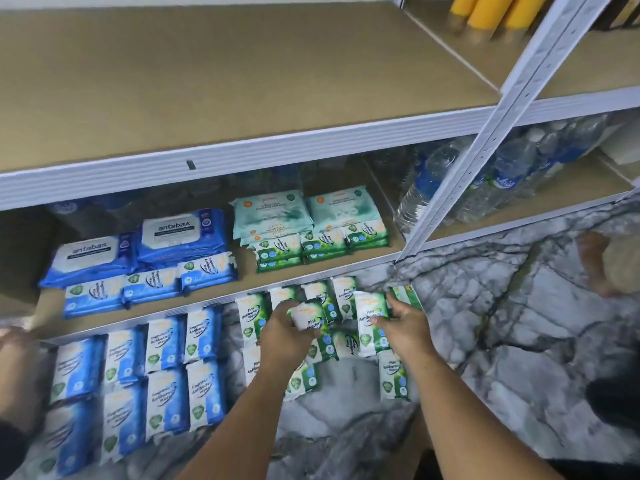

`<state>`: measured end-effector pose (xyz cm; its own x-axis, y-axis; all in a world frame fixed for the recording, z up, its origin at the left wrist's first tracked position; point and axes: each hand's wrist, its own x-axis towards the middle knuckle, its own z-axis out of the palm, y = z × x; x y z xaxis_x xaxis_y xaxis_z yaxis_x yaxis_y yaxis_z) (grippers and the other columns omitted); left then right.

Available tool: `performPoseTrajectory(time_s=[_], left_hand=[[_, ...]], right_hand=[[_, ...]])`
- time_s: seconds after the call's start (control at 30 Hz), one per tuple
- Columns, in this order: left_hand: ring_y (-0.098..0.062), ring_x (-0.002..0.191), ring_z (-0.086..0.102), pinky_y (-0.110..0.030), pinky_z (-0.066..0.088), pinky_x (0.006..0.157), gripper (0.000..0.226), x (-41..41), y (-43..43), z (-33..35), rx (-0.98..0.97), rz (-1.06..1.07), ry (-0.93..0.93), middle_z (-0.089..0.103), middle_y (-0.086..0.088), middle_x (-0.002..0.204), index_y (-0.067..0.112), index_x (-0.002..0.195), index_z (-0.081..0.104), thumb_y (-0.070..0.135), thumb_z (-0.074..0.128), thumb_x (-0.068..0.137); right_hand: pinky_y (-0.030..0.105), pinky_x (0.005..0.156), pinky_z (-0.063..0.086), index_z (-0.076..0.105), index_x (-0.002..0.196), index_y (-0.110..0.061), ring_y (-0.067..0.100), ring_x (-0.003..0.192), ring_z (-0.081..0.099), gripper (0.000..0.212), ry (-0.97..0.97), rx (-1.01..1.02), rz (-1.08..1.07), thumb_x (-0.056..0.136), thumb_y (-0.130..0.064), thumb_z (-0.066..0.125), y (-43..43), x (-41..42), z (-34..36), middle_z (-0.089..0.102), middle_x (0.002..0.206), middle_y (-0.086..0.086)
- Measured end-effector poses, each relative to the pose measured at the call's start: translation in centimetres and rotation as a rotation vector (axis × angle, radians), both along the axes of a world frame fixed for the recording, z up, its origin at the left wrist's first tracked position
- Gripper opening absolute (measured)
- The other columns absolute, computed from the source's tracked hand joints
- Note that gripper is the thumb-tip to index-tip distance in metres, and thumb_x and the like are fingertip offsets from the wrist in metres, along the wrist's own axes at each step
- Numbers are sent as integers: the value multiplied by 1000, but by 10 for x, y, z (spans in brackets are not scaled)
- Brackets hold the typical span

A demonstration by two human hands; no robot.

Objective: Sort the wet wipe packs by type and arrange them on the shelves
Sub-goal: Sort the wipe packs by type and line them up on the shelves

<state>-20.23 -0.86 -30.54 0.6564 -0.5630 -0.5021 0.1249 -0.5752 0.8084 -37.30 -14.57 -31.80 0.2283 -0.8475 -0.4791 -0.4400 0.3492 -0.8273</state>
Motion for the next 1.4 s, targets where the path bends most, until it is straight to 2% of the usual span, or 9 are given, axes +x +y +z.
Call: performPoseTrajectory(time_s=[0.07, 0.2, 0.53, 0.63, 0.77, 1.03, 1.2, 1.3, 1.4], left_hand=[[-13, 70, 69, -29, 59, 63, 58, 8, -21, -17, 29, -16, -16, 68, 10, 80, 29, 117, 56, 14, 90, 72], [2, 51, 55, -8, 39, 41, 52, 25, -65, -55, 48, -14, -29, 57, 12, 74, 25, 124, 54, 9, 81, 82], [-13, 66, 61, -30, 56, 68, 58, 35, -106, -109, 165, -96, -140, 66, -6, 86, 23, 137, 52, 8, 76, 86], [-13, 69, 63, -28, 53, 68, 61, 32, -104, -113, 184, -121, -205, 71, -12, 103, 24, 139, 50, 8, 75, 86], [-22, 90, 62, -25, 41, 70, 66, 22, -103, -110, 234, -216, -345, 62, -14, 120, 22, 149, 41, 9, 70, 90], [-32, 100, 66, -29, 46, 70, 68, 26, -109, -108, 356, -379, -449, 55, -19, 128, 16, 148, 31, 15, 70, 92], [-34, 106, 67, -40, 54, 74, 69, 28, -106, -92, 504, -505, -563, 45, -16, 141, 11, 150, 22, 34, 61, 97], [-32, 107, 67, -38, 51, 71, 66, 24, -92, -78, 491, -479, -603, 38, -6, 149, 14, 146, 29, 43, 60, 96], [-29, 103, 68, -35, 52, 70, 54, 10, -67, -69, 420, -510, -630, 41, -1, 149, 19, 142, 40, 41, 57, 96]], right_hand=[[11, 67, 49, 52, 143, -10, 4, 84, 64, 73, 18, 19, -13, 78, -2, 84, -16, 17, -19, 65, 131, 6], [10, 53, 47, 52, 144, -16, -3, 68, 59, 69, 34, 63, -44, 82, -6, 81, -46, 50, -64, 68, 127, 2], [-7, 51, 32, 53, 144, -16, 2, 82, 55, 57, 4, 139, -86, 91, -7, 72, -74, 79, -108, 57, 136, 1], [-3, 47, 35, 52, 145, -15, -12, 66, 47, 56, 20, 153, -57, 93, -4, 69, -74, 80, -114, 60, 122, -4], [7, 49, 44, 47, 148, -19, 2, 69, 59, 58, 70, 156, -72, 95, -4, 65, -76, 82, -124, 65, 131, 4], [14, 57, 45, 49, 148, -20, 9, 77, 63, 54, 158, 84, -58, 97, -7, 62, -79, 88, -124, 67, 128, 1], [11, 46, 41, 45, 150, -21, 2, 57, 52, 59, 219, 69, 9, 95, -10, 65, -77, 83, -114, 68, 123, 1], [20, 75, 45, 51, 145, -22, 11, 90, 62, 54, 228, 44, -36, 94, -19, 69, -71, 76, -98, 64, 130, 1], [18, 71, 43, 68, 117, -21, 18, 94, 63, 25, 281, -38, -186, 93, -15, 67, -58, 58, -84, 67, 121, 1]])
